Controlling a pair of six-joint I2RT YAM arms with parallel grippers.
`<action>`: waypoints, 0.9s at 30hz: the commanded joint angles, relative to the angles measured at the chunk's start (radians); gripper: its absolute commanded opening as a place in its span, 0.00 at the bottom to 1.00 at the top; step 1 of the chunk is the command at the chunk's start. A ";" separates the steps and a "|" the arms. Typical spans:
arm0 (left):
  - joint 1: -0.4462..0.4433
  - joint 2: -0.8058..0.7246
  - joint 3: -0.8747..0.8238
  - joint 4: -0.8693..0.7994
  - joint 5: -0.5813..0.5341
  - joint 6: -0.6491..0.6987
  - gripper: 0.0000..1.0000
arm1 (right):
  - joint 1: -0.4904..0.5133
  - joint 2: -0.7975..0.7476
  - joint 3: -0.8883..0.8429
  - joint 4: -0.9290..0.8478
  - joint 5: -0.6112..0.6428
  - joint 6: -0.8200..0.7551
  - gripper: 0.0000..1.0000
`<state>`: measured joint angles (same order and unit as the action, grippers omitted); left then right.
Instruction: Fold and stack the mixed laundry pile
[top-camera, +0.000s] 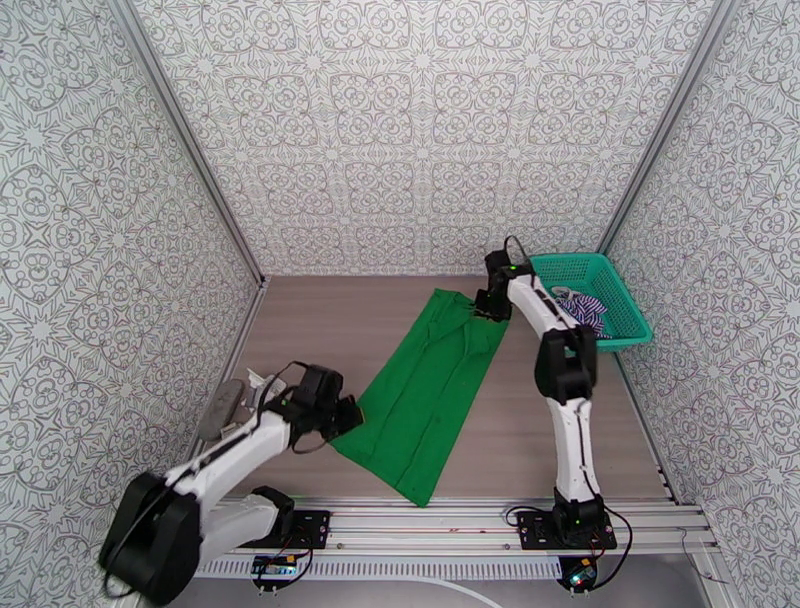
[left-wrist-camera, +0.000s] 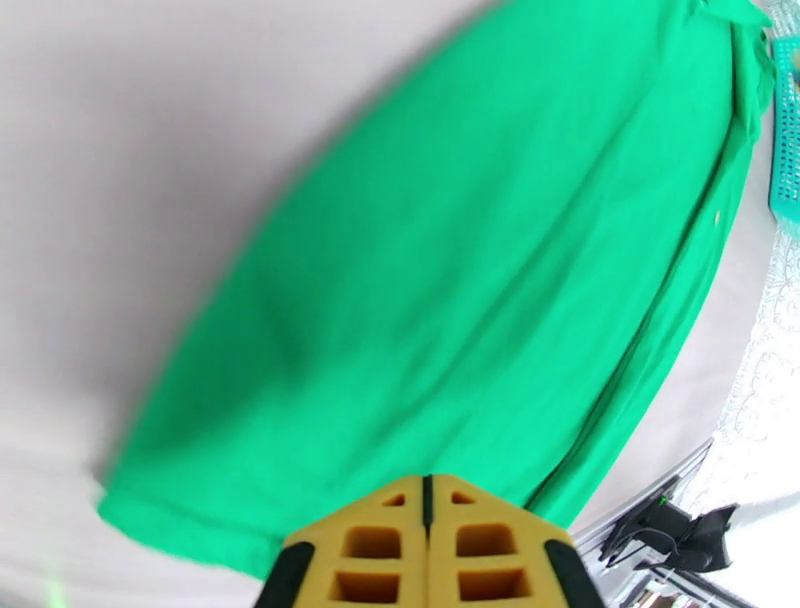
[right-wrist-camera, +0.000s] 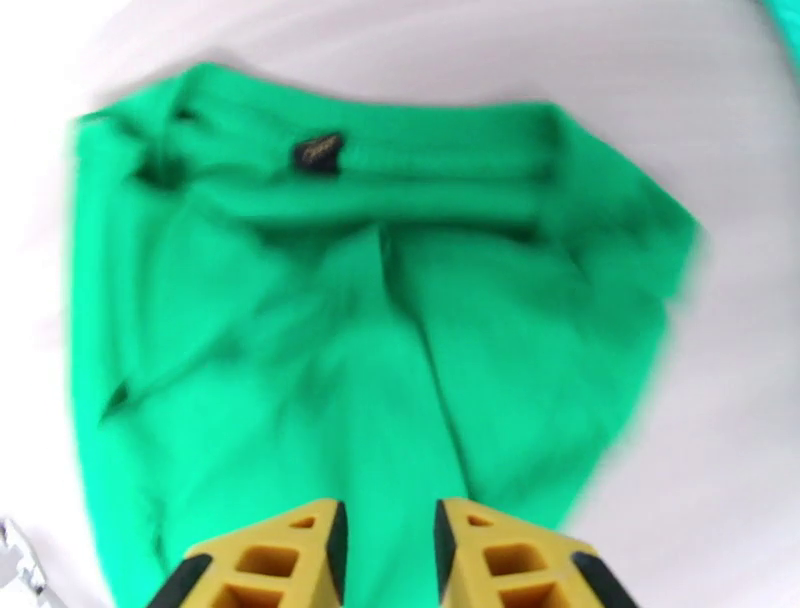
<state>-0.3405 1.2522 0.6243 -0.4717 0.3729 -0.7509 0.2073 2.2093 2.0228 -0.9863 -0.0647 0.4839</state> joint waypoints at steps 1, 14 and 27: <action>0.051 0.153 0.135 -0.048 0.078 0.244 0.00 | 0.004 -0.186 -0.223 0.115 -0.021 0.047 0.27; 0.012 0.392 0.162 -0.037 0.054 0.358 0.00 | 0.017 -0.118 -0.477 0.177 0.054 0.023 0.03; -0.391 0.168 -0.104 0.221 -0.004 -0.120 0.00 | 0.015 0.287 0.138 -0.116 0.066 -0.149 0.03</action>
<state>-0.6601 1.4330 0.5610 -0.2699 0.4103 -0.7013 0.2226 2.3978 2.0487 -1.0332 -0.0120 0.3904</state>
